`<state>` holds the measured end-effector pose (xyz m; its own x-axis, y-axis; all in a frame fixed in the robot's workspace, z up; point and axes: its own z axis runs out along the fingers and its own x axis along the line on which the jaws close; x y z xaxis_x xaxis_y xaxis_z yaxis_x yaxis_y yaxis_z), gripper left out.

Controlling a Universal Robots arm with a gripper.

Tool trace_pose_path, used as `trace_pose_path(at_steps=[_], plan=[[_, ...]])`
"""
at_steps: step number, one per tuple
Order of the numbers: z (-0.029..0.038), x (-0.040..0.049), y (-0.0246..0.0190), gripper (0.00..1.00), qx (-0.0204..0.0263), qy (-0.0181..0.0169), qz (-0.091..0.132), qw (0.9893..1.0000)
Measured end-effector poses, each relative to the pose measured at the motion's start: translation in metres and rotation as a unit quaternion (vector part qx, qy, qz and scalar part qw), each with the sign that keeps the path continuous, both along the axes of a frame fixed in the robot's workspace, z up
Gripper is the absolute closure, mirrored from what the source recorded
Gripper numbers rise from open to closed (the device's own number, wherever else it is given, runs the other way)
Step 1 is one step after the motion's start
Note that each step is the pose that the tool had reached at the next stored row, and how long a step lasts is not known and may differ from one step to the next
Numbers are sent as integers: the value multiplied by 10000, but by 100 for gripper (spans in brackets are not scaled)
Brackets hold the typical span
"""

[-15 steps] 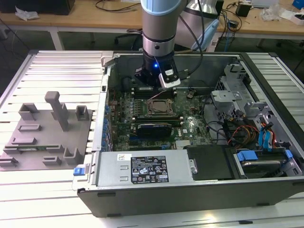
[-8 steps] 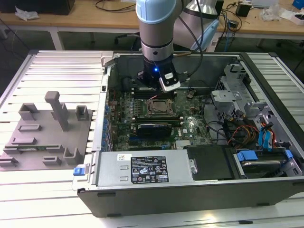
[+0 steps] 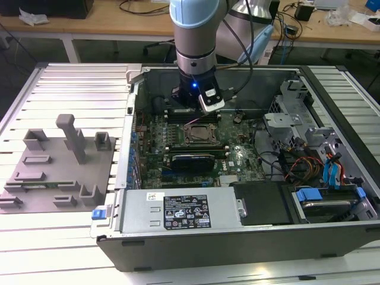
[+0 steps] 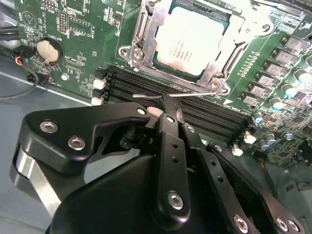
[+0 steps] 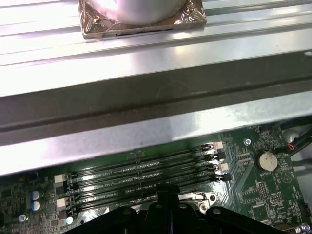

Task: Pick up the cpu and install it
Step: 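Install the first cpu locking lever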

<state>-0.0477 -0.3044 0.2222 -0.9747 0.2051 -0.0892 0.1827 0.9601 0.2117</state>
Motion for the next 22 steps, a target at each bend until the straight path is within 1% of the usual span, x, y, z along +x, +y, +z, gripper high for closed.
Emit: trace_pose_path(at_steps=[2,4,5,6,10,11,13,16,17,19,20,22], plan=[[-12,-1,-1,89,-2,-45,0,10000],[-22,-4,0,89,-1,-107,0,9999],[-31,-7,0,89,0,-147,0,9999],[-34,-7,0,89,-1,-155,0,9999],[-38,-7,0,89,0,-156,0,9999],[-48,-11,1,89,-6,-166,-1,9999],[-72,-16,0,89,-32,-190,1,9998],[-99,-19,0,89,-56,-220,1,9997],[-104,-19,0,89,-69,-225,1,9997],[-114,-20,0,89,-115,-231,2,9997],[-120,-20,0,89,-149,-236,2,9996],[-120,-20,-1,89,-160,-236,3,9996]])
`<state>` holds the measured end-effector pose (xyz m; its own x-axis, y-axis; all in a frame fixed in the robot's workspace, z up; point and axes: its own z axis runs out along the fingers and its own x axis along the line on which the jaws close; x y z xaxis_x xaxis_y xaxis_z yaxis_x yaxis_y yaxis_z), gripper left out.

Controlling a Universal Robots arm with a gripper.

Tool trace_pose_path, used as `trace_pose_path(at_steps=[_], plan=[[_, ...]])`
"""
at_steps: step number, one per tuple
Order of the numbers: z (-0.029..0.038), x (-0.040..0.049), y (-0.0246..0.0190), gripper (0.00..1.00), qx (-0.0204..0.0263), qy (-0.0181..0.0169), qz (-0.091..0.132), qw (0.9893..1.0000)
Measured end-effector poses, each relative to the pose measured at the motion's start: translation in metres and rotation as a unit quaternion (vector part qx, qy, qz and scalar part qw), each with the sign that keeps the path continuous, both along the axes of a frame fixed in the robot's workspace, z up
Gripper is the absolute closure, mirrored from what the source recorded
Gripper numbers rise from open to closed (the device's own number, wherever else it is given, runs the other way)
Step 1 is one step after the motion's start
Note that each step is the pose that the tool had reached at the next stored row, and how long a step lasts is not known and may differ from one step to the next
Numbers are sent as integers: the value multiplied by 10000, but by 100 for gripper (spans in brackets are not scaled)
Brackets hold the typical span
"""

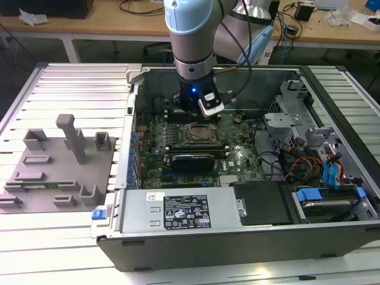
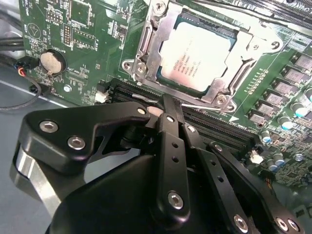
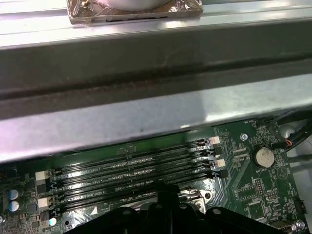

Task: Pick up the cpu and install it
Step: 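Install the first cpu locking lever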

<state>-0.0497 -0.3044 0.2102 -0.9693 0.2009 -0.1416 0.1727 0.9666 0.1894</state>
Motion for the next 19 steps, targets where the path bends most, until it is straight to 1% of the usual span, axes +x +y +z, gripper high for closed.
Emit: trace_pose_path(at_steps=[2,4,5,7,11,13,15,17,19], plan=[[0,-1,0,89,-3,-8,-7,10000],[-2,0,1,89,-3,-31,-42,10000],[-3,0,1,89,-4,-39,-127,9999],[-3,0,1,89,-5,-44,-291,9996],[-3,-4,4,89,-6,-46,-447,9990],[-3,-15,27,89,-6,-47,-506,9987],[-3,-16,69,89,-6,-47,-531,9986],[-3,-18,93,89,-6,-48,-545,9985],[-6,-31,95,89,-5,-58,-546,9985]])
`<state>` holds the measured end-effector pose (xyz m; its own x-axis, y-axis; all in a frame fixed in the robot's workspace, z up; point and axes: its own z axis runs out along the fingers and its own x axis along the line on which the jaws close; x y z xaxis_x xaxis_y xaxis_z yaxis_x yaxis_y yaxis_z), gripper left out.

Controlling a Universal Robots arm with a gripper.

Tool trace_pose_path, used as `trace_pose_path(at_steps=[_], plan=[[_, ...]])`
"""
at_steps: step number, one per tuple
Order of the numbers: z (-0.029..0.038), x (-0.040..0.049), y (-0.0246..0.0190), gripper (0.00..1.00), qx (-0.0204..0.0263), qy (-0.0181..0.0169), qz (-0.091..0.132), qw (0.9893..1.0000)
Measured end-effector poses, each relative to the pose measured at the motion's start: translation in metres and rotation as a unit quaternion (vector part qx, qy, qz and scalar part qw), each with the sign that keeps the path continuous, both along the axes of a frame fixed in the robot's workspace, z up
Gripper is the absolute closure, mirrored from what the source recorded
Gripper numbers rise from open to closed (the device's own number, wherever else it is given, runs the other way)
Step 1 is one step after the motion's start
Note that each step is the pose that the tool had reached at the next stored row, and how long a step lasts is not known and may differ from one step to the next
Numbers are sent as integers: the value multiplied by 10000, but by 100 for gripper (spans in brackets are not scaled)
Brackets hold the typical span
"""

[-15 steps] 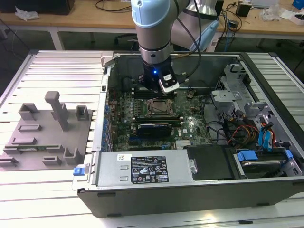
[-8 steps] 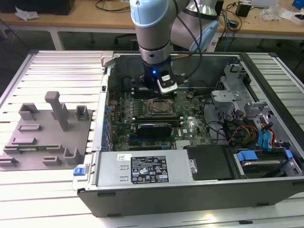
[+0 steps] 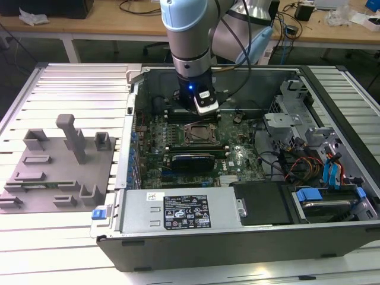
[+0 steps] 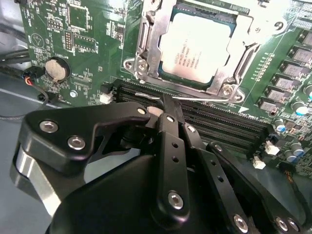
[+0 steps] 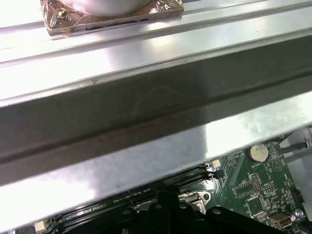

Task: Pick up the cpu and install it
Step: 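Install the first cpu locking lever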

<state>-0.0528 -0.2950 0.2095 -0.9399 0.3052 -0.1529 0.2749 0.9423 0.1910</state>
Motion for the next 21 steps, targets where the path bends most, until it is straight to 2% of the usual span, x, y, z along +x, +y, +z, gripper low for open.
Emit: trace_pose_path(at_steps=[3,8,11,21], plan=[[-14,-48,0,89,0,-24,0,10000],[-19,-52,0,89,-1,-25,0,10000],[-53,-51,0,89,-3,-40,0,10000],[-87,-52,-1,89,-38,-41,0,10000]])
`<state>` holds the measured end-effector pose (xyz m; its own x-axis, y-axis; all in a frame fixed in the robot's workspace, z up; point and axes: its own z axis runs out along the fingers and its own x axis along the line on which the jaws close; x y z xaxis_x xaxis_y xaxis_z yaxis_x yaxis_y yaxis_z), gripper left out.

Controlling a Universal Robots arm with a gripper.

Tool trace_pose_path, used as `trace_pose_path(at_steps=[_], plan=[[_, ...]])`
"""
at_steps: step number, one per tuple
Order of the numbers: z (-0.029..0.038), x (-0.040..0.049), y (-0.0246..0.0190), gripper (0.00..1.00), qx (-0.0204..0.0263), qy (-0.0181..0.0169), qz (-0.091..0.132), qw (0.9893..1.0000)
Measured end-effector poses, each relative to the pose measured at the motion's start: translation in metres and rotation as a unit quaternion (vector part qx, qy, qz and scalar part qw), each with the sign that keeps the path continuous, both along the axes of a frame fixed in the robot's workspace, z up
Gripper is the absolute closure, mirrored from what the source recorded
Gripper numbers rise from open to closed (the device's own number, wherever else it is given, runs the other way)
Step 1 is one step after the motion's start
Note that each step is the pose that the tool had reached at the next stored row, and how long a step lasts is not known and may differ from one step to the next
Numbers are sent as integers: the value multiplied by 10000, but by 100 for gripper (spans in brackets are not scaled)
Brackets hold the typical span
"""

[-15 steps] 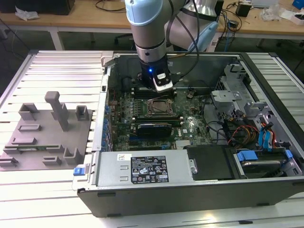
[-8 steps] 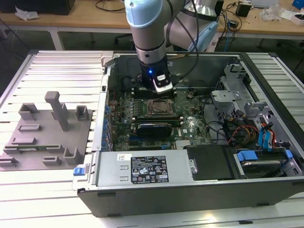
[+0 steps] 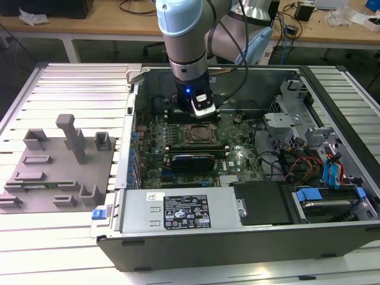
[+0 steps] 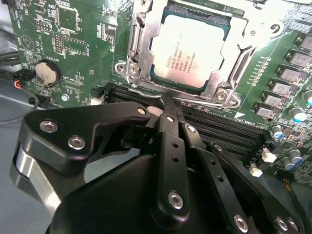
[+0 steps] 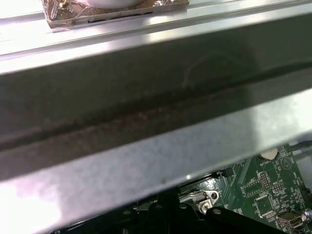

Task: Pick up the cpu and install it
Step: 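Install the first cpu locking lever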

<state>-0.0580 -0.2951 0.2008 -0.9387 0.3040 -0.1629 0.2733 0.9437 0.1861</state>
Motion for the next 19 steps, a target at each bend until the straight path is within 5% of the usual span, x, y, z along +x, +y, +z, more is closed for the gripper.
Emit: trace_pose_path(at_steps=[19], plan=[[-20,62,-7,89,-12,-5,0,10000]])
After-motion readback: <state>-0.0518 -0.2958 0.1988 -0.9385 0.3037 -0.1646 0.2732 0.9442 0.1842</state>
